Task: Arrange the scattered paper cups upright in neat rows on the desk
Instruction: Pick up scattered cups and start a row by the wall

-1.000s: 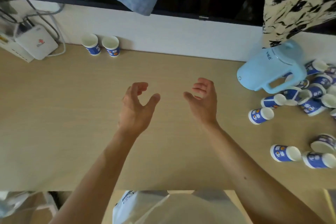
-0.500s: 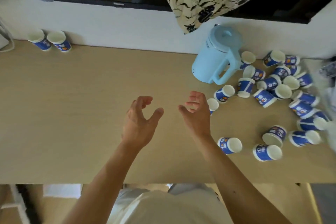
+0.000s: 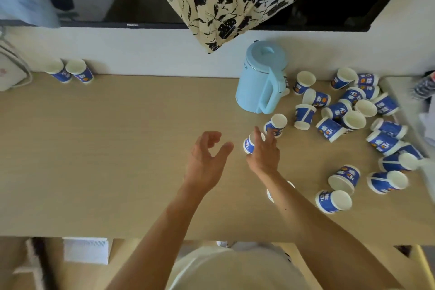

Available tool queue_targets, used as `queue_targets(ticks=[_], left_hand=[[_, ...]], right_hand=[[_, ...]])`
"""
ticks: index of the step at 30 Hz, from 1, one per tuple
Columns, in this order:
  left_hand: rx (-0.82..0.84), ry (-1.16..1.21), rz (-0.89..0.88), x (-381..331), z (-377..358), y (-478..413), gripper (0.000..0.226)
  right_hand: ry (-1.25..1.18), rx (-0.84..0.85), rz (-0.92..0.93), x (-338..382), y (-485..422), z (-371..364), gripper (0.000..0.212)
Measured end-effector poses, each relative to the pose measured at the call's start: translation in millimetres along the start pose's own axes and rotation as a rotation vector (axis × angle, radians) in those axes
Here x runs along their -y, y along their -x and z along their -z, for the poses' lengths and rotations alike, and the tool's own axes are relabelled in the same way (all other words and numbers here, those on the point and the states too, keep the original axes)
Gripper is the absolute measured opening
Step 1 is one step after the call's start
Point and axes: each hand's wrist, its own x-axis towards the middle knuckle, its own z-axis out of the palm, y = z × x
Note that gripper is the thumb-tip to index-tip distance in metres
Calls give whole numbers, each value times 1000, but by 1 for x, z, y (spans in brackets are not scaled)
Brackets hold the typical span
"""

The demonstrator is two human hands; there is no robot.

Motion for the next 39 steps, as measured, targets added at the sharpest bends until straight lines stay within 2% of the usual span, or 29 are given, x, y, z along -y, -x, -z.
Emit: queue_targets(ticks=[4, 8, 10, 13, 15, 18, 20, 23, 25, 26, 29, 31, 34, 36, 39], left_hand=[[-35, 20, 19, 5, 4, 0, 33], [-36, 28, 61, 14, 6, 1, 30], [-18, 55, 95, 16, 5, 1, 26], [13, 73, 167, 14, 5, -2, 21], [48, 133, 195, 11, 5, -4, 30], [99, 285, 225, 1, 3, -10, 52], [128, 388, 215, -6, 1, -16, 54], [44, 517, 171, -15, -2, -26, 54], [-17, 536, 128, -18, -4, -30, 56], [-36, 526, 112, -18, -5, -31, 56], [-100, 450, 104, -13, -5, -34, 57], [-142, 407, 118, -9, -6, -35, 52], [-152, 378, 126, -5, -11, -32, 50], [-142, 365, 117, -2, -15, -28, 52], [-129, 331, 88, 1, -18, -26, 52]], right_hand=[[38, 14, 6, -2, -11, -8, 77], [-48, -83, 99, -5, -13, -10, 48], [-203, -140, 115, 1, -10, -5, 49], [-666, -201, 128, 21, 2, 14, 51], [-900, -183, 153, 36, 16, 29, 49], [-1027, -155, 251, 51, 34, 45, 49], [-1055, -144, 307, 54, 42, 51, 50], [-1037, -140, 350, 55, 48, 60, 51], [-997, -112, 391, 52, 50, 68, 55], [-982, -45, 420, 47, 47, 72, 60], [-816, 288, 443, 19, 32, 91, 83], [-446, 418, 350, -4, 19, 99, 81], [288, 499, 221, -25, 15, 97, 69], [495, 595, 187, -29, 20, 87, 64], [651, 715, 174, -31, 28, 78, 62]])
